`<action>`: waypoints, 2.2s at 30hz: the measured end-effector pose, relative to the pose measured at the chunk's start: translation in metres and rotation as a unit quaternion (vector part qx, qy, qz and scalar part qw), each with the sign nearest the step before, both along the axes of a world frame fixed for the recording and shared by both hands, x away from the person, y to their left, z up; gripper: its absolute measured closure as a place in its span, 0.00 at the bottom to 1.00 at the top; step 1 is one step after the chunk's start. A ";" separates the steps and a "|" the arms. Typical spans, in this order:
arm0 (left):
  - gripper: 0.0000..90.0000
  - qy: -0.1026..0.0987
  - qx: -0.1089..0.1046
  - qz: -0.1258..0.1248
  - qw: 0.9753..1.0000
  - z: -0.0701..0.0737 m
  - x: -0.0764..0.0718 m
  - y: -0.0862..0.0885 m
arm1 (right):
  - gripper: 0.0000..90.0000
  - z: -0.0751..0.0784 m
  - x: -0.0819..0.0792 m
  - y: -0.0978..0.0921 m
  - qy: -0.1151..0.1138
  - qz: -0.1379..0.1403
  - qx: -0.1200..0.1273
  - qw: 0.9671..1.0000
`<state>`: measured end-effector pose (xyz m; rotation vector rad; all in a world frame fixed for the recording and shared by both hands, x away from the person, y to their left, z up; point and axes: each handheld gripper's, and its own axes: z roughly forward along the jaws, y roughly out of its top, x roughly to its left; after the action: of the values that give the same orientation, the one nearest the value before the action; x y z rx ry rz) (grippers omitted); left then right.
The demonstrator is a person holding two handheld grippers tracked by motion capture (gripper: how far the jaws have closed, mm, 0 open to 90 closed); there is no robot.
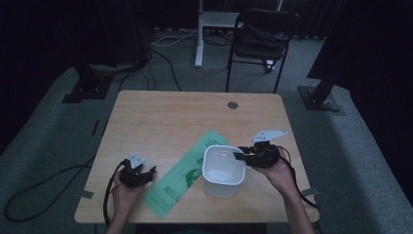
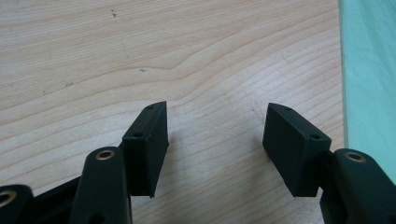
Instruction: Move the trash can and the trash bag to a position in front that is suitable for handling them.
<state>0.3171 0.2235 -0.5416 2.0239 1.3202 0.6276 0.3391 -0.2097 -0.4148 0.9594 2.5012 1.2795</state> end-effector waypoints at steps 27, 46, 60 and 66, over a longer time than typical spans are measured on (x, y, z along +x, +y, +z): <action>0.46 0.043 -0.036 -0.118 0.991 0.007 0.038 -0.083 | 0.55 -0.085 -0.006 -0.048 -0.033 -0.152 -0.052 0.987; 0.44 0.046 -0.045 -0.141 0.988 0.003 0.045 -0.108 | 0.54 -0.115 -0.001 -0.047 -0.025 -0.151 -0.090 0.984; 0.60 0.037 -0.028 -0.145 0.988 0.004 0.041 -0.118 | 0.53 -0.127 0.002 -0.039 -0.020 -0.138 -0.092 0.986; 0.60 0.034 -0.023 -0.144 0.989 0.004 0.041 -0.119 | 0.53 -0.123 -0.008 -0.031 -0.019 -0.113 -0.103 0.988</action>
<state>0.3579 0.1049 -0.5380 2.1606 1.0398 0.3948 0.3309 -0.2407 -0.5379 1.1177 2.3579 0.9420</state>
